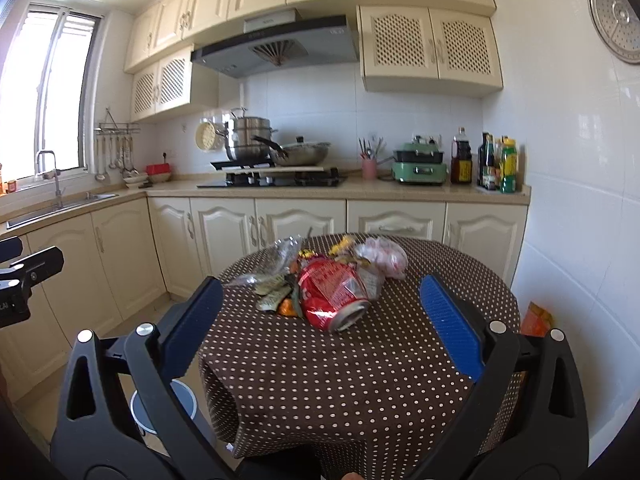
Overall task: Collect trash
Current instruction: 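Move both tools toward the table, right tool toward the red can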
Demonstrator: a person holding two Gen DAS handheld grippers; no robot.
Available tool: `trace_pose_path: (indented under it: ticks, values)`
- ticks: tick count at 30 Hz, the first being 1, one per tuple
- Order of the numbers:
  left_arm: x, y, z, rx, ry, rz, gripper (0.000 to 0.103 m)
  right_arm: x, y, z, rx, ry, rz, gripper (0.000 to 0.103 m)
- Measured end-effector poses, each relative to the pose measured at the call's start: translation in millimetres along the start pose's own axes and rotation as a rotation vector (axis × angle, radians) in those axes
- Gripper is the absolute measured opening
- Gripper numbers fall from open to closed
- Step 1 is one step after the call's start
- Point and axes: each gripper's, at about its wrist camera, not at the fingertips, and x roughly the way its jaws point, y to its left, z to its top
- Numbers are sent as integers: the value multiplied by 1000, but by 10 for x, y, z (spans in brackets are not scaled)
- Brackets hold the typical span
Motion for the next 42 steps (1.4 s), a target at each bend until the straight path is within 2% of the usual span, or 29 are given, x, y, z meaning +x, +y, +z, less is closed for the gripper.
trace_pose_path:
  ticks: [7,10,19,21,22,26,30,33,34,36,37,40,42]
  values:
    - [872,-418,-25,128,93,-149,94,623,-162,-72,15,76,-64,97]
    - [1258,-624,-54,202,136,-155,94,881,-219,-92,30,111,-70,97]
    - [2175,-931,-56,290,201,-205,93,1481,-436,-85,102,175,-71,97]
    - [2348,-968,-63,306,224,-204,84,1589,-474,-51,118,190,-64,97]
    - [2460,-1007,-68,315,241,-209,75,1629,-476,-39,119,194,-61,97]
    - [2705,-1107,-87,335,259,-210,67,1806,-442,-20,110,218,-66,97]
    - [2901,-1195,-80,356,267,-213,63,1973,-420,-3,113,265,-44,97]
    - [3033,-1249,-55,368,286,-222,53,2029,-427,0,104,279,-47,97]
    - [3072,-1272,-51,376,290,-221,47,2040,-427,-5,102,283,-44,97]
    - [3133,-1292,-40,376,302,-231,25,2082,-433,-11,99,299,-42,97]
    - [3151,-1285,-32,365,309,-234,7,2117,-435,-19,97,314,-36,97]
    - [3083,-1219,-2,304,306,-264,3,2182,-435,-39,90,348,-23,97]
    - [2935,-1170,16,271,276,-275,3,2218,-441,-53,78,369,-24,97]
